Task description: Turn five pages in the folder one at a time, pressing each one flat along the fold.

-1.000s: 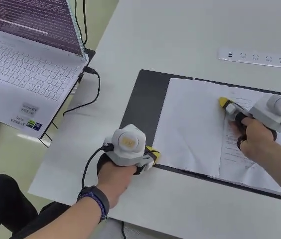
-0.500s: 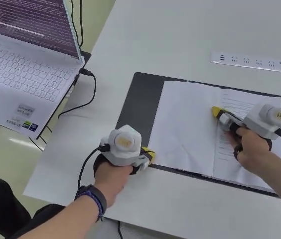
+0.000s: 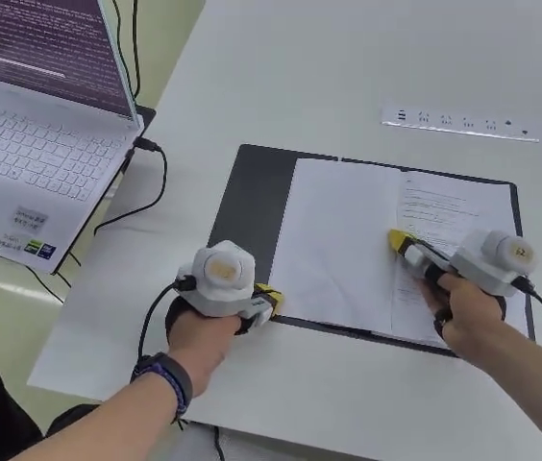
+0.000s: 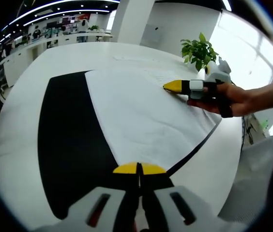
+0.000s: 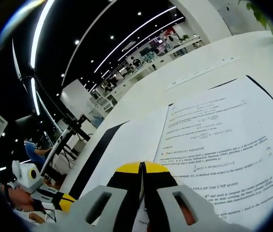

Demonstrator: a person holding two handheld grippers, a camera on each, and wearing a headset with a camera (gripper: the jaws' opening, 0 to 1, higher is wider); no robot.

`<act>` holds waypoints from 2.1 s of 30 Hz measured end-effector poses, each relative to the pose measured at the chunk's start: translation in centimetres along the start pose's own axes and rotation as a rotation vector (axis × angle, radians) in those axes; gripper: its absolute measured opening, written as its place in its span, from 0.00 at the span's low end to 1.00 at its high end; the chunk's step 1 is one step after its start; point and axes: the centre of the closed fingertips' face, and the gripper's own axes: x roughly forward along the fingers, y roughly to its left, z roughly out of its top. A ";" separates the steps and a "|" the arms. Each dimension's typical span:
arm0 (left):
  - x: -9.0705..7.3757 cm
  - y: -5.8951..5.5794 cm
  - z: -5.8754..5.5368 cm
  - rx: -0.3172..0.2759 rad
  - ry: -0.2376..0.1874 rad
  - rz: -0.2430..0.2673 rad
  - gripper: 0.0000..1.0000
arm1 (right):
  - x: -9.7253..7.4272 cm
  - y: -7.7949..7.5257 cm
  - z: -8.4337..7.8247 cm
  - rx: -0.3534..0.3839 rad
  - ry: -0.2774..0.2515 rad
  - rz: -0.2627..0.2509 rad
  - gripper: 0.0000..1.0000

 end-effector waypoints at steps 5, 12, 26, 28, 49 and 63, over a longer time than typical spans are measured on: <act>0.0 0.0 0.0 -0.008 0.002 0.005 0.00 | -1.5 0.6 -1.6 -0.053 0.041 0.016 0.00; 0.0 0.0 0.0 0.011 0.011 0.004 0.00 | -2.9 1.1 -3.0 -0.046 0.054 0.028 0.00; 0.0 -0.1 0.0 0.032 0.020 0.018 0.00 | -4.9 1.7 -6.1 -0.060 0.098 0.050 0.00; 0.0 -0.1 0.0 0.033 0.019 0.020 0.00 | -5.1 1.8 -6.3 -0.062 0.101 0.052 0.00; -0.2 -0.2 0.0 0.045 0.027 0.029 0.00 | -7.5 3.1 -8.9 -0.066 0.148 0.065 0.00; -0.3 -0.9 0.0 -0.009 0.058 0.054 0.03 | -9.0 4.3 -10.0 -0.068 0.198 0.084 0.00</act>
